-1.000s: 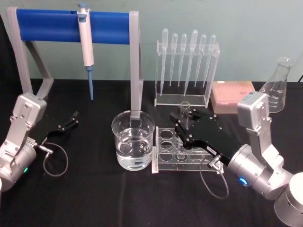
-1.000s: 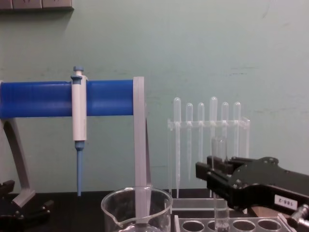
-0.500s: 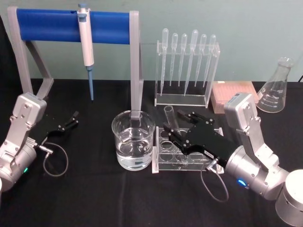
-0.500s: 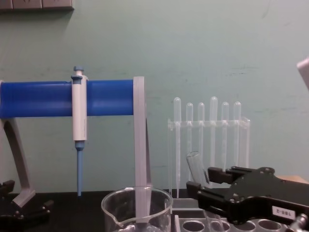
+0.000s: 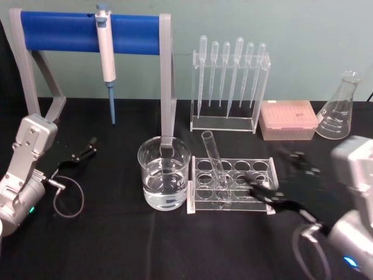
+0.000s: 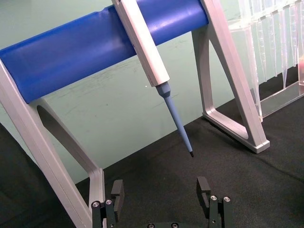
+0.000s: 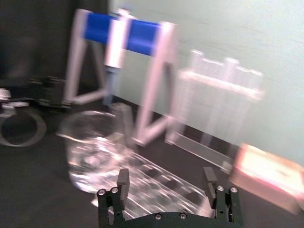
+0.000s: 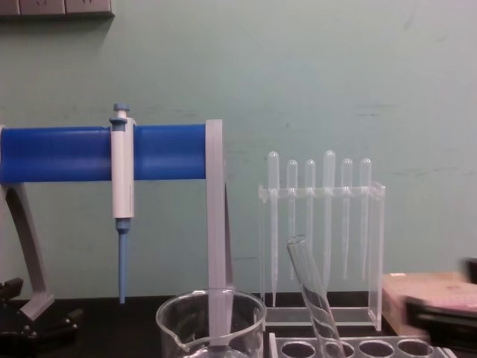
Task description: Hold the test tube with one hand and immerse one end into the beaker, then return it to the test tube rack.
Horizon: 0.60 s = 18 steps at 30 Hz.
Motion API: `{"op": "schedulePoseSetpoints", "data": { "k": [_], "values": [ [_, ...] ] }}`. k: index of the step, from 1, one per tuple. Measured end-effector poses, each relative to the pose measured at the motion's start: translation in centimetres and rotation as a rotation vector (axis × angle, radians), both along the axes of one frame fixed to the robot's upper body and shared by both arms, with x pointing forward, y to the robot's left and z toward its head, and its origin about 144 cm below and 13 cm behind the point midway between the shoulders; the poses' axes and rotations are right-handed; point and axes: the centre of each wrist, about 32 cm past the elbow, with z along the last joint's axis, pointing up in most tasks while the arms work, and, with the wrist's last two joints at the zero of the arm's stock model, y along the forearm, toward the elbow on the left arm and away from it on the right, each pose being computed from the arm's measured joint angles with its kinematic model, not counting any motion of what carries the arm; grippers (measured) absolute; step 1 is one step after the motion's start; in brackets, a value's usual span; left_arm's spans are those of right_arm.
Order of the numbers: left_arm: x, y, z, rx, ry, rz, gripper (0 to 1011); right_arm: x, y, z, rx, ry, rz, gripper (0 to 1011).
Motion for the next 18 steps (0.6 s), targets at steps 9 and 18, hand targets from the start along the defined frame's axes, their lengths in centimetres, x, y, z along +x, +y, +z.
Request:
{"op": "schedulePoseSetpoints", "data": {
  "k": [9, 18],
  "values": [
    [0.0, 0.0, 0.0, 0.0, 0.0, 0.0, 1000, -0.3, -3.4, -3.8, 0.032, -0.023, -0.287, 1002],
    [0.0, 0.0, 0.0, 0.0, 0.0, 0.0, 1000, 3.1, -4.5, -6.8, 0.015, 0.002, -0.334, 1002]
  ]
}}
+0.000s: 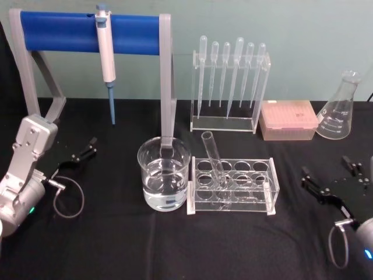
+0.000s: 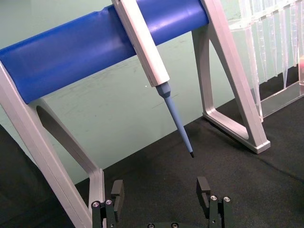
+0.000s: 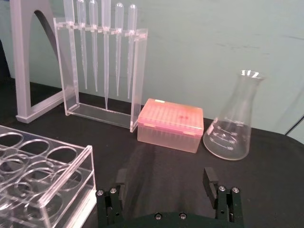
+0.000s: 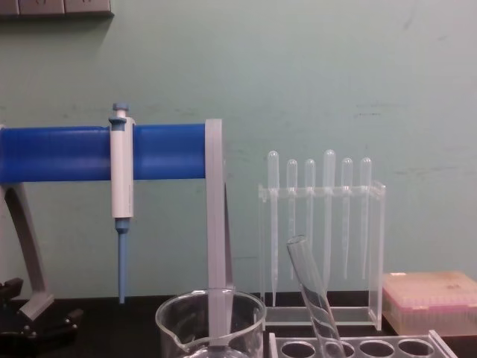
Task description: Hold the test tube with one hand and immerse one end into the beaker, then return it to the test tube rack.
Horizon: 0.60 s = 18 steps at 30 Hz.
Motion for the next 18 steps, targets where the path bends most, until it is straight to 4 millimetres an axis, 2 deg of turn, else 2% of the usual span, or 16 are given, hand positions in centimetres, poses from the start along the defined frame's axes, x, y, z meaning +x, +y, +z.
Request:
{"op": "schedulePoseSetpoints", "data": {
  "k": [6, 18],
  "values": [
    [0.0, 0.0, 0.0, 0.0, 0.0, 0.0, 1000, 2.3, -0.2, -1.0, -0.013, -0.007, 0.032, 1002],
    [0.0, 0.0, 0.0, 0.0, 0.0, 0.0, 1000, 2.0, -0.1, -0.9, -0.014, -0.004, 0.036, 1002]
  ]
}}
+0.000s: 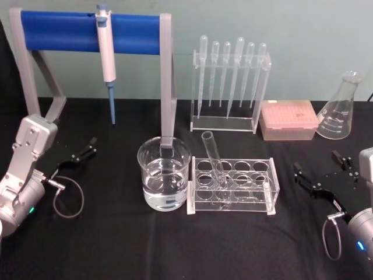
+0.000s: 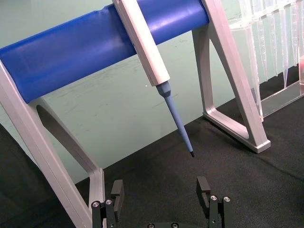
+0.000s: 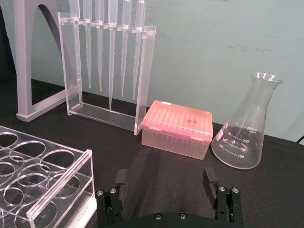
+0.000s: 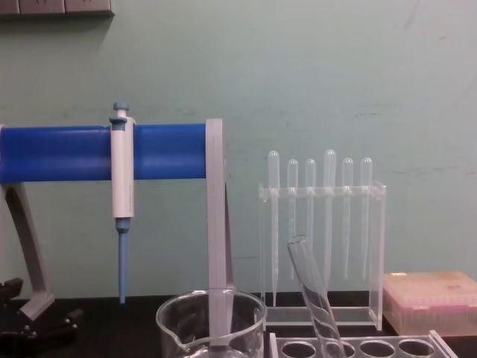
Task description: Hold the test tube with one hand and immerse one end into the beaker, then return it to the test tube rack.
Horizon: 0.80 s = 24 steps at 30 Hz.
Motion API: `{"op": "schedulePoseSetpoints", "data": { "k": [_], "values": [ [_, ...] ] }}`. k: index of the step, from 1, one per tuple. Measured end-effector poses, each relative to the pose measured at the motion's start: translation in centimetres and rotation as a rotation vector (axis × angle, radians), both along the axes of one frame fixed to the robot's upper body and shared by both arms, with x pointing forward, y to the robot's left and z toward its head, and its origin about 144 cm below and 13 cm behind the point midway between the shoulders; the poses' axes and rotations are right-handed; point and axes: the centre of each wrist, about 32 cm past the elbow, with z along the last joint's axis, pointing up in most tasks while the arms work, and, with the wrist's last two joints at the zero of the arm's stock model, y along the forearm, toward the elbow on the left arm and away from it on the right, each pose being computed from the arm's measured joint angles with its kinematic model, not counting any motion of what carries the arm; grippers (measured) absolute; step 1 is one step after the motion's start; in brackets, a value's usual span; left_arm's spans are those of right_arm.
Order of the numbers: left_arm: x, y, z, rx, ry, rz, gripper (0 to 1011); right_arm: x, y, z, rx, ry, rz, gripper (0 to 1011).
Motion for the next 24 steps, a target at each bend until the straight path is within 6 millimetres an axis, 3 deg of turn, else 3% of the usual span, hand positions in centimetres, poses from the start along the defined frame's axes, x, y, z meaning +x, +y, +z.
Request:
{"op": "schedulePoseSetpoints", "data": {
  "k": [24],
  "values": [
    [0.0, 0.0, 0.0, 0.0, 0.0, 0.0, 1000, -0.17, 0.0, 0.13, 0.002, 0.002, -0.003, 1002]
  ]
}}
